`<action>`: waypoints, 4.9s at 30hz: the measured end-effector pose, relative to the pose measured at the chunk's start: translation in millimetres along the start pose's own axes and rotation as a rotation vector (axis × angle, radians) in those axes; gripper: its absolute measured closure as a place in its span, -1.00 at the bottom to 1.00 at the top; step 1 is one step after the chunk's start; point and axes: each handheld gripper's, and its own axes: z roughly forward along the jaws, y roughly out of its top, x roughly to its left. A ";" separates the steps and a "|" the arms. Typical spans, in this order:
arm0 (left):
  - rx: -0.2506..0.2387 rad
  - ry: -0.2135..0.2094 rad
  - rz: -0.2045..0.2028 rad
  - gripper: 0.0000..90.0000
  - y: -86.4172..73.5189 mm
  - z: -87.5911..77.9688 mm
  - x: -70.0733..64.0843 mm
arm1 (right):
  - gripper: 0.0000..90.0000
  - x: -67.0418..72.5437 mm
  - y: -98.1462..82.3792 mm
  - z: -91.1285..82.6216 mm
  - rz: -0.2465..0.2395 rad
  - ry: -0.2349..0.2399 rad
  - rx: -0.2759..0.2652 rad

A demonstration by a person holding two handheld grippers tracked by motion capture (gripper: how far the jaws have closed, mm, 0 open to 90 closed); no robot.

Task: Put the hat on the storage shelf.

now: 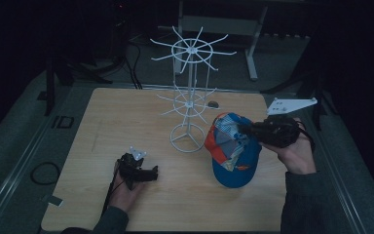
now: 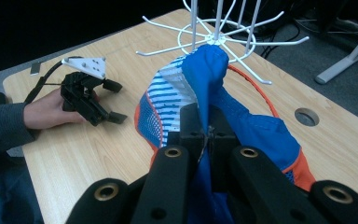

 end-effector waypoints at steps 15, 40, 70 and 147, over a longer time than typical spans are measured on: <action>0.000 0.000 0.000 -0.95 0.0 0.0 0.0 | 0.96 4.4 10.9 -9.6 -0.022 -0.004 -0.040; 0.000 0.000 0.000 -0.95 0.0 0.0 0.0 | 0.95 6.7 29.9 -21.5 -0.053 -0.031 -0.120; 0.000 0.000 0.000 -0.95 0.0 0.0 0.0 | 0.95 12.6 46.8 -27.6 -0.076 -0.022 -0.179; 0.002 0.000 0.003 -0.95 0.2 0.1 -0.2 | 0.95 27.7 87.8 -51.9 -0.114 -0.027 -0.442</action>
